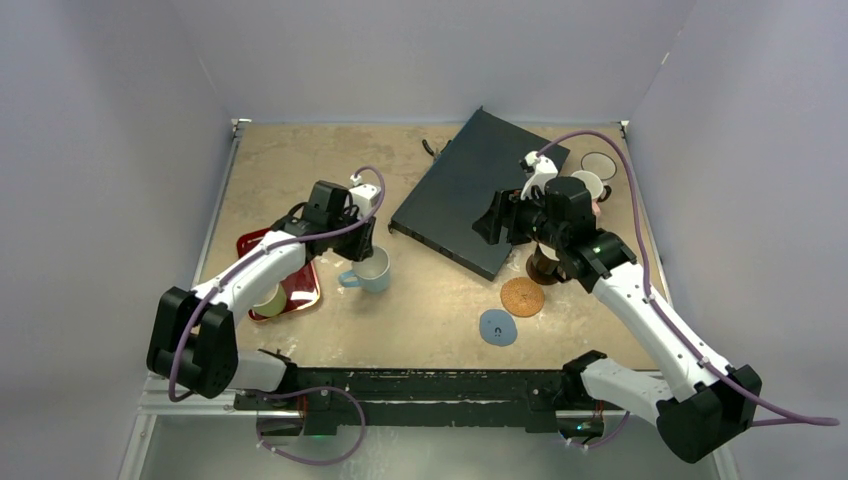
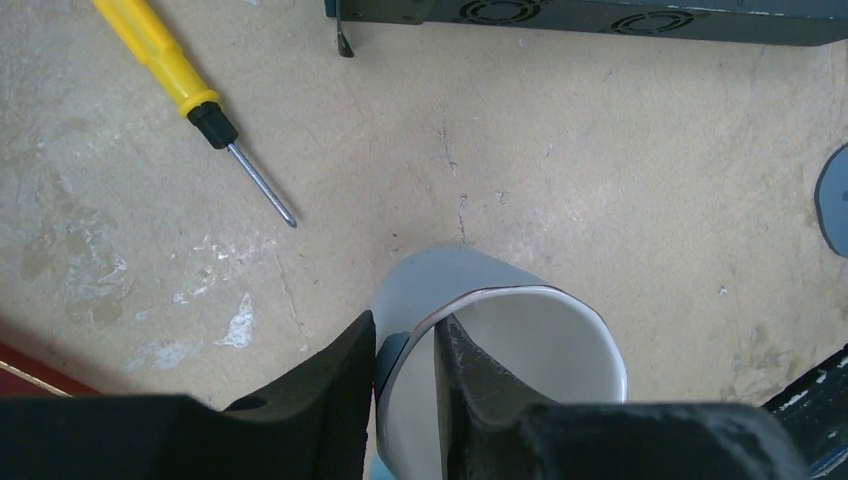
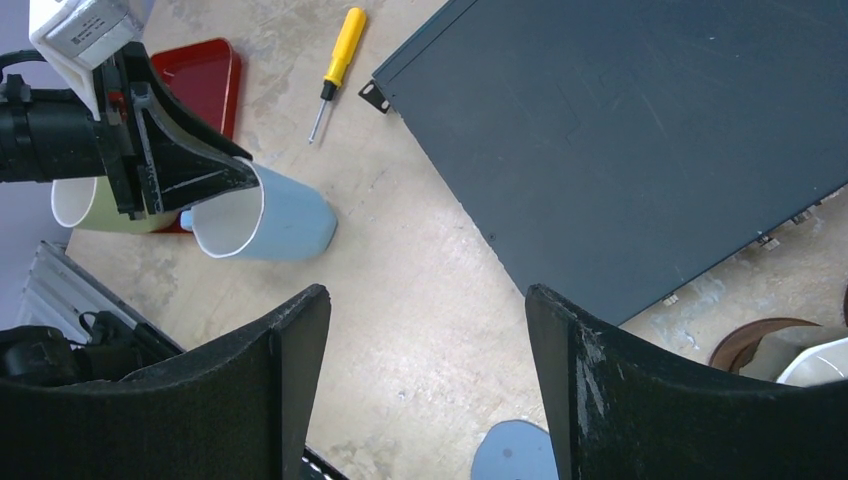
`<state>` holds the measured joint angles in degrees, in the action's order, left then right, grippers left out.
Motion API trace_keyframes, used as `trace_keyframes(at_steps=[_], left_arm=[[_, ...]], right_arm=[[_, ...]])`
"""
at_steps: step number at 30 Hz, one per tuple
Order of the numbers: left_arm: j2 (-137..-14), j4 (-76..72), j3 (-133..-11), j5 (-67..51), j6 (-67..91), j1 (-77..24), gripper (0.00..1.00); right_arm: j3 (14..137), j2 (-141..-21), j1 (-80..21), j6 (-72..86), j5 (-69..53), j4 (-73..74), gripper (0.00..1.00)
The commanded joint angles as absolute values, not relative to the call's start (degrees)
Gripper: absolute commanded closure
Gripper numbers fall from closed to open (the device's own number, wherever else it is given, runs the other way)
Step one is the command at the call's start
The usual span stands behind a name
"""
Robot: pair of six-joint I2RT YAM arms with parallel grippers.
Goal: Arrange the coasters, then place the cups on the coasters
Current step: Place the cup on the coaster.
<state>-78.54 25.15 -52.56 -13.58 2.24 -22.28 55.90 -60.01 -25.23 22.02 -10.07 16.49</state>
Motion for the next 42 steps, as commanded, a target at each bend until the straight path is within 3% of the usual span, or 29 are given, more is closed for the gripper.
trace_keyframes(at_steps=[1, 9, 21, 30, 42], left_arm=[[-78.4, 23.1, -51.9, -15.9, 1.7, -22.2, 0.8], [-75.3, 22.7, -51.0, -14.0, 9.4, -22.5, 1.0], [-65.4, 25.4, -46.6, 17.9, 50.2, -35.3, 1.0], [-66.9, 25.6, -46.1, 22.3, 67.1, -39.9, 1.0], [-70.7, 26.7, -46.9, 23.4, 71.3, -42.6, 1.0]], right_arm=[[55.7, -60.1, -25.6, 21.2, -11.5, 15.7, 0.26], [55.7, -60.1, -25.6, 21.4, -10.5, 16.1, 0.26], [57.2, -62.8, -29.8, 23.6, -3.2, 16.5, 0.29], [59.9, -66.7, -38.9, 25.8, 4.8, 17.2, 0.29], [68.1, -80.6, -53.1, 27.3, 10.3, 15.1, 0.34]])
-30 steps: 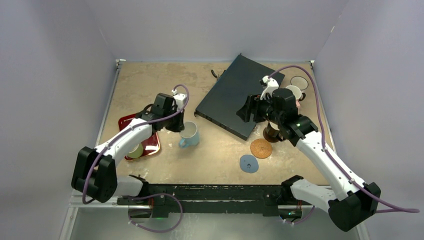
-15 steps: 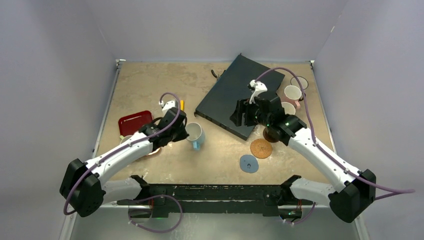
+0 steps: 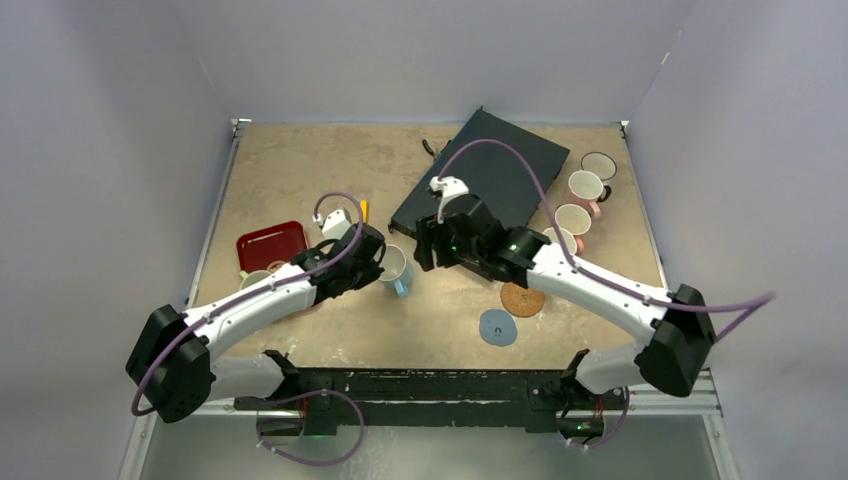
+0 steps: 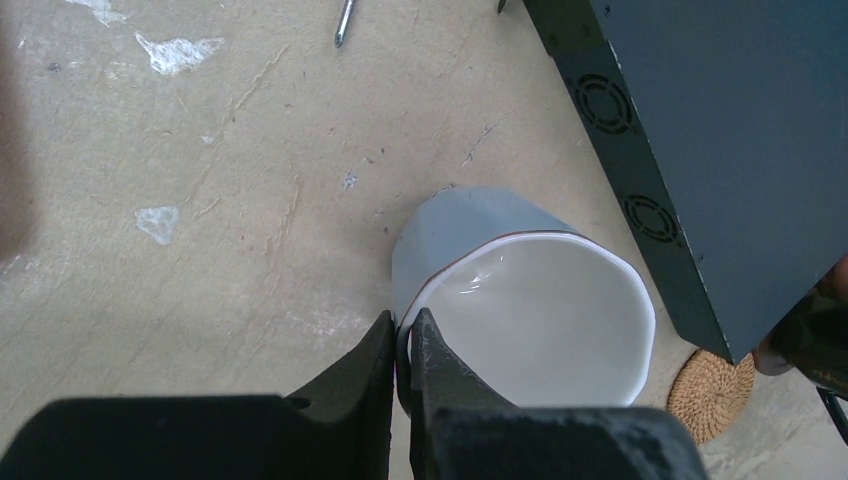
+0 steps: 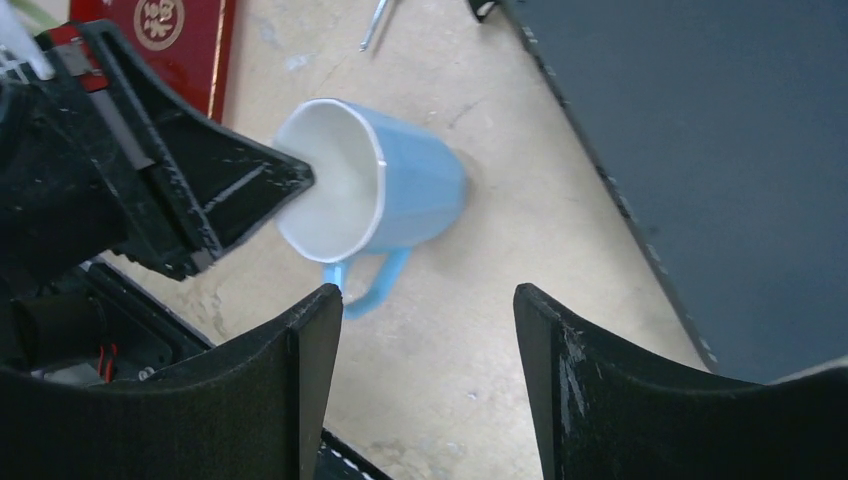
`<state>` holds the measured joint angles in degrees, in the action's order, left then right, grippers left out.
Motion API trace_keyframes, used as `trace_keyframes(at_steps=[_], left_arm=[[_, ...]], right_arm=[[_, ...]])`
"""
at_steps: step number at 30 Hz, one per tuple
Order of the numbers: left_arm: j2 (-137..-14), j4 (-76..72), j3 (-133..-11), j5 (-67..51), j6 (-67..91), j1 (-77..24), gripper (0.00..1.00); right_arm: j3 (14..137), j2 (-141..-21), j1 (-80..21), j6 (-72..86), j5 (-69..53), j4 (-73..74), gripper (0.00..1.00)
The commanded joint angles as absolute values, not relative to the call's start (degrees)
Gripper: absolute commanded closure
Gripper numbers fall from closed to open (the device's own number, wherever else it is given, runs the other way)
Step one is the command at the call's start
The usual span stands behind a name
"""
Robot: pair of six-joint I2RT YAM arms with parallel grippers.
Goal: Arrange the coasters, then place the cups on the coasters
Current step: Place the cup on the coaster.
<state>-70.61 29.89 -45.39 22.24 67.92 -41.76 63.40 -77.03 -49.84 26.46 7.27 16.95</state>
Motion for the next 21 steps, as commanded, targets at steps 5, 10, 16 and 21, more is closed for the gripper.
trace_keyframes(at_steps=[5, 10, 16, 21], left_arm=[[-70.7, 26.8, -46.7, 23.5, 71.7, -43.1, 1.0], [-70.2, 26.7, -46.5, 23.2, 72.1, -43.4, 1.0], [-69.5, 26.6, -46.8, 23.3, 72.1, -43.5, 1.0], [-68.8, 26.3, -46.7, 22.2, 71.3, -43.5, 1.0]], right_arm=[[71.5, -87.0, -55.0, 26.7, 11.8, 15.0, 0.37], [74.3, -92.0, -55.4, 25.9, 14.4, 15.6, 0.42], [77.7, -97.7, -55.4, 26.1, 19.9, 19.1, 0.6], [80.0, -102.3, -55.4, 25.9, 22.2, 20.3, 0.78]])
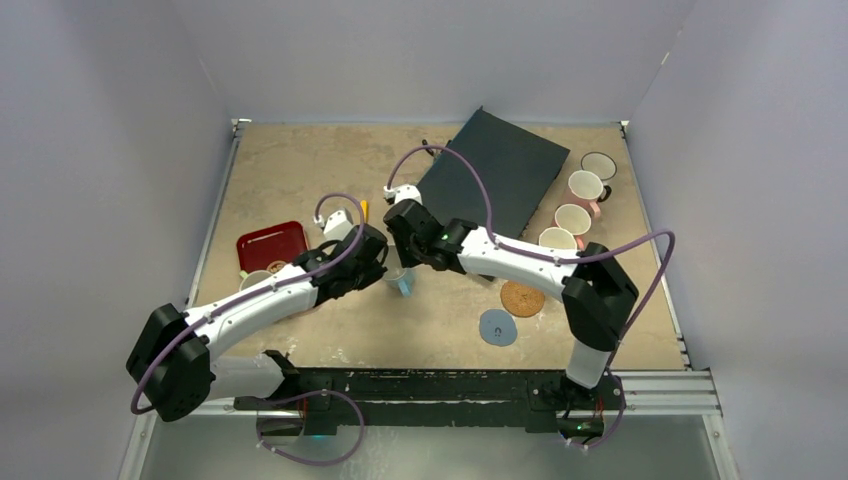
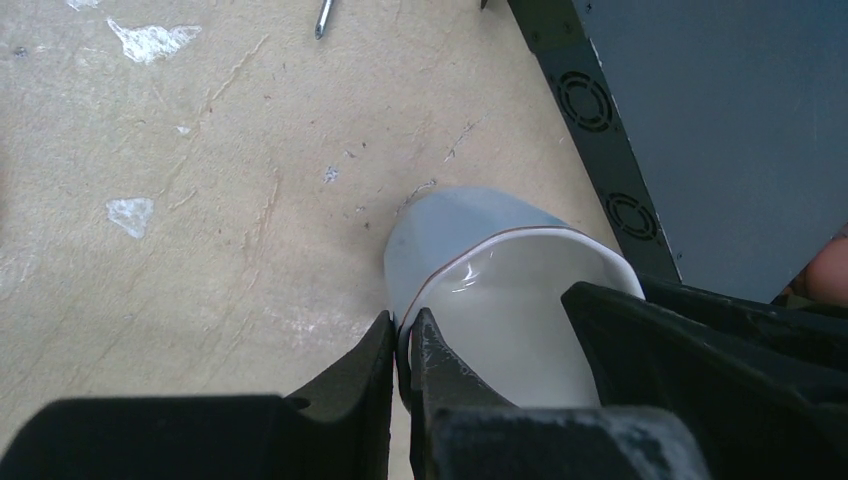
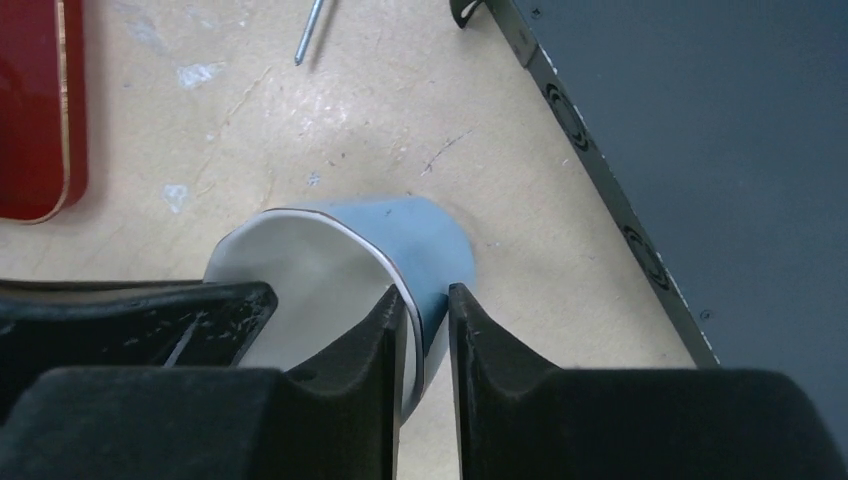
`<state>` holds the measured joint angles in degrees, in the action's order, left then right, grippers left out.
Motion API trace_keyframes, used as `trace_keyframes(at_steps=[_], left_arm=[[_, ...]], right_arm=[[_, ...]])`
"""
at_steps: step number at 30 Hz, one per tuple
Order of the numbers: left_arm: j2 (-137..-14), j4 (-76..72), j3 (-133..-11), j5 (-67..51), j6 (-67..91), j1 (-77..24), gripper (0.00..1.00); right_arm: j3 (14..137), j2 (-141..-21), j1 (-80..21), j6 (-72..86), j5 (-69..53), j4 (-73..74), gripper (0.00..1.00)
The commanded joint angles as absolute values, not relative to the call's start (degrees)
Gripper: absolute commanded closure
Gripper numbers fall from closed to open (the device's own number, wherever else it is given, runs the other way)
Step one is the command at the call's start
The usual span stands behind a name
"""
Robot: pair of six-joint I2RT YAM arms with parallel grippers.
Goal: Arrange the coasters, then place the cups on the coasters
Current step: Place the cup on the coaster.
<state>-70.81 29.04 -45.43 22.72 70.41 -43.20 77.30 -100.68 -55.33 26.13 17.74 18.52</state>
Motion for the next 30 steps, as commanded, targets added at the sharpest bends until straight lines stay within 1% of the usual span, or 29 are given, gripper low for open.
trace_keyframes(at_steps=[1, 4, 5, 7, 9, 11, 14, 18, 20, 25, 30], left_arm=[[-68.7, 26.1, -46.6, 22.0, 71.0, -43.5, 1.0], [-67.9, 25.6, -46.5, 21.2, 69.9, -43.5, 1.0], [-67.5, 25.4, -46.4, 21.0, 69.4, -43.5, 0.96], [-66.2, 25.4, -46.3, 21.1, 68.4, -43.4, 0.89], [-64.6, 25.4, -46.0, 21.3, 67.0, -43.5, 0.77], [-62.7, 25.3, -45.9, 21.6, 65.0, -43.5, 0.68], [-59.5, 25.5, -46.5, 22.0, 60.2, -43.5, 0.57], [-56.3, 25.9, -48.2, 21.5, 52.3, -43.4, 0.45], [-56.2, 25.0, -49.4, 18.8, 47.6, -43.3, 0.43], [-57.0, 20.6, -52.1, 11.0, 38.8, -43.3, 0.43], [-58.3, 18.8, -54.6, 6.3, 29.7, -42.8, 0.43]], right_arm=[[80.1, -102.7, -55.4, 25.8, 22.3, 20.2, 0.81], [80.5, -103.2, -55.4, 25.6, 22.0, 20.6, 0.97], [80.5, -103.0, -55.4, 25.5, 21.8, 20.9, 1.0], [80.1, -102.2, -55.3, 24.7, 22.8, 21.1, 1.0], [79.8, -100.7, -54.9, 23.7, 23.4, 21.2, 1.0], [79.4, -98.9, -54.0, 22.2, 21.7, 21.0, 1.0], [77.9, -95.2, -51.9, 18.6, 17.7, 20.6, 1.0], [75.6, -89.8, -47.3, 11.6, 7.7, 22.8, 1.0], [74.6, -87.5, -45.4, 8.5, 5.7, 25.1, 1.0], [73.3, -82.7, -41.2, 4.2, 5.5, 33.7, 1.0], [69.7, -76.5, -34.6, 2.1, 2.4, 36.7, 1.0]])
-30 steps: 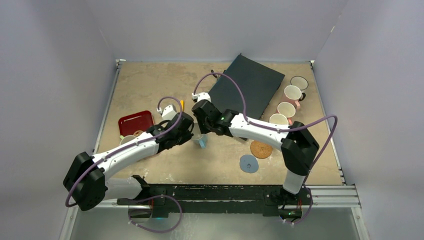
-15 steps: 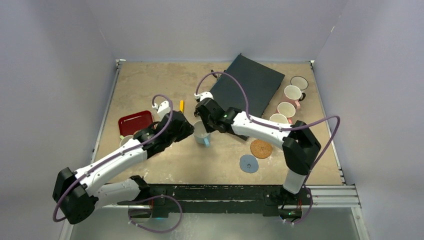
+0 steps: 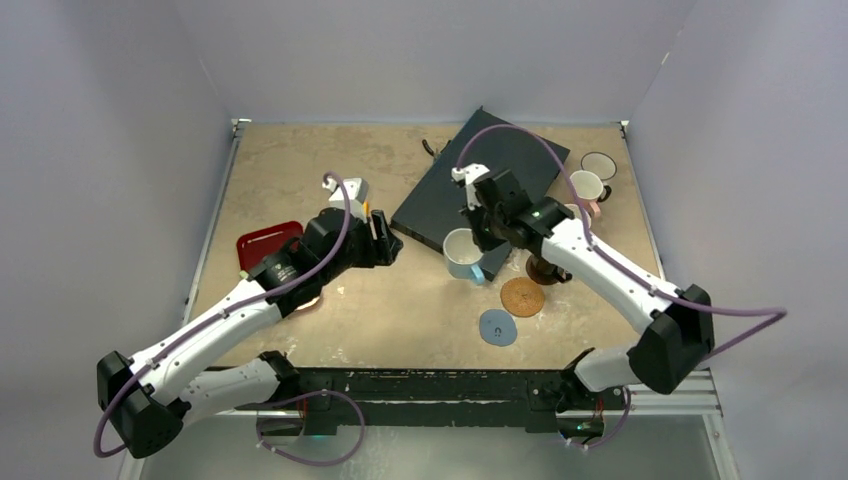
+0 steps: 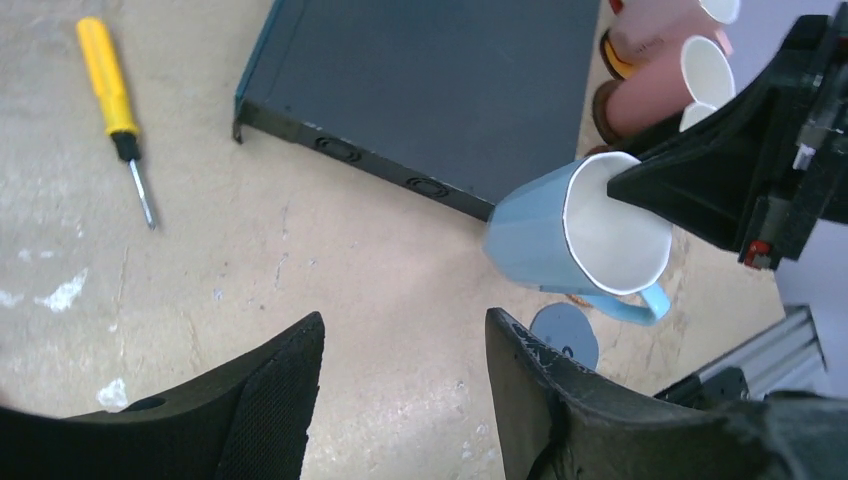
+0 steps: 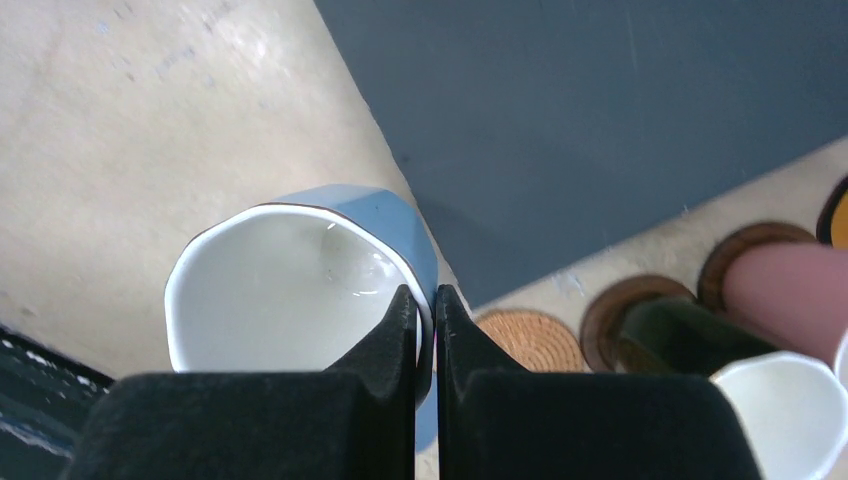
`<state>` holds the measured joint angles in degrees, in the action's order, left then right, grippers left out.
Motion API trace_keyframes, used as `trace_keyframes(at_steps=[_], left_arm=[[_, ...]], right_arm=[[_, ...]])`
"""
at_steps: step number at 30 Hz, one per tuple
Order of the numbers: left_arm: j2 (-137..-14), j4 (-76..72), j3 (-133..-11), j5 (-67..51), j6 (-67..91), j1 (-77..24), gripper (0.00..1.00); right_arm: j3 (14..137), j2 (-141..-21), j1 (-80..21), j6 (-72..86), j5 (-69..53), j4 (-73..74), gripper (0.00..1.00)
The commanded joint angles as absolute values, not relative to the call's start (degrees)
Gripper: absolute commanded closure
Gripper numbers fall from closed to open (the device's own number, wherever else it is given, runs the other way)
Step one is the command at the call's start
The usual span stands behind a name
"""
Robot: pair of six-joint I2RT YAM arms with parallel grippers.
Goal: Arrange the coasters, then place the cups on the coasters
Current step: Place the cup on the coaster.
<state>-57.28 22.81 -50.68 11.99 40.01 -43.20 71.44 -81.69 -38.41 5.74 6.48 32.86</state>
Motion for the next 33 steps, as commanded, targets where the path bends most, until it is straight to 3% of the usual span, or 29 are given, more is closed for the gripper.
trace_keyframes(at_steps=[1, 6, 12, 20, 33], left_arm=[[-59.0, 18.7, -55.3, 4.1, 28.2, -42.4, 0.43], [-63.5, 13.3, -57.4, -7.9, 27.4, -42.1, 0.43], [-67.7, -5.1, -51.3, -16.7, 37.0, -44.1, 0.39], [-76.5, -12.8, -51.9, -11.9, 40.3, -50.2, 0.37], [-88.7, -9.4, -59.5, 2.3, 42.3, -52.9, 0.38]], right_arm=[[69.2, -75.8, -33.5, 1.9, 2.0, 37.5, 1.0], [67.7, -73.2, -31.3, 1.4, 1.8, 38.3, 1.0], [65.2, -72.4, -29.2, -2.4, 5.7, 37.9, 1.0], [64.8, -71.2, -29.2, -4.0, 3.3, 36.7, 1.0], [63.7, -68.3, -29.2, -4.4, 1.3, 35.4, 1.0]])
